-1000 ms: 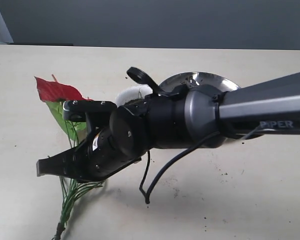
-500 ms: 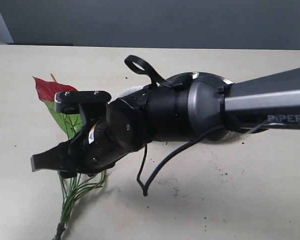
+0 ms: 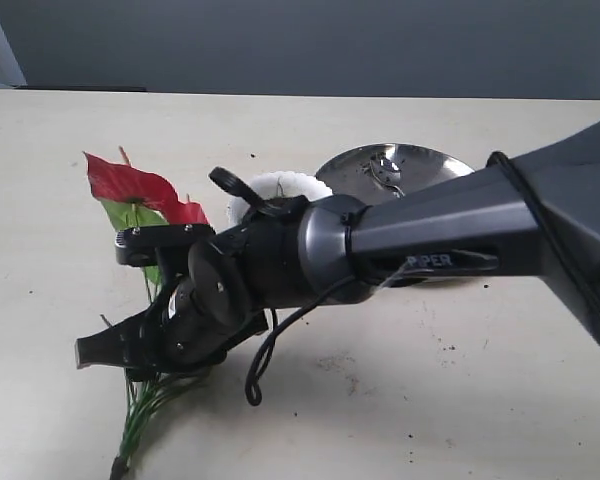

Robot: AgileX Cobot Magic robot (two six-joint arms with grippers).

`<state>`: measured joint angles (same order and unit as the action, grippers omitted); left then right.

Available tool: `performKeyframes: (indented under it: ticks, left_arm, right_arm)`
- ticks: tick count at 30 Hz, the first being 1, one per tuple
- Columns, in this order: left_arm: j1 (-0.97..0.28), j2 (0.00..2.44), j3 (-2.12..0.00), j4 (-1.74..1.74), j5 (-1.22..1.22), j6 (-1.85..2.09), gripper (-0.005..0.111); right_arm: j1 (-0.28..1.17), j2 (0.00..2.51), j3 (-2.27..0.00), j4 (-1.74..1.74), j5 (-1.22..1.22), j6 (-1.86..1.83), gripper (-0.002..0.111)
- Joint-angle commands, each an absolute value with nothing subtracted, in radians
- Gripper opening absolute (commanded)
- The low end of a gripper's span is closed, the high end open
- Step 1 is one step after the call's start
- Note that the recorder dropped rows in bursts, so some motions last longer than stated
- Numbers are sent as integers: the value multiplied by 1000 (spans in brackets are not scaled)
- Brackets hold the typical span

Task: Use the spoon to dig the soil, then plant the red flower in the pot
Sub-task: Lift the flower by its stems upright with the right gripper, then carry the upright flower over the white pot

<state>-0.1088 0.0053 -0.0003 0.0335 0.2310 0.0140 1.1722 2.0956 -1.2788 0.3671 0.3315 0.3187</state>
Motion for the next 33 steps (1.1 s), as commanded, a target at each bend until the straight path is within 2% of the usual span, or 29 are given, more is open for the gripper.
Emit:
performKeyframes:
  ticks: [1,3,4,13,19,25,33]
  left_arm:
    - [-112,0,0,39,232,10,0]
    - [-112,0,0,39,232,10,0]
    - [-112,0,0,39,232,10,0]
    - [-112,0,0,39,232,10,0]
    - [-112,0,0,39,232,10,0]
    - [-112,0,0,39,232,10,0]
    - [-112,0,0,39,232,10,0]
  right_arm:
    - [1175,2101,-1283,378,334,319,20]
    - [1175,2086,-1283,378,334,319,2]
    - [1175,2063,-1283,378,332,319,0]
    - [1176,1789,-1283,148,307,310,0]
    - [1158,1636,-1279,-259,199,357,0]
    - [1034,1630,-1172,-340,-95,424,0]
    - [844,1630,-1103,-311,-237,389,0]
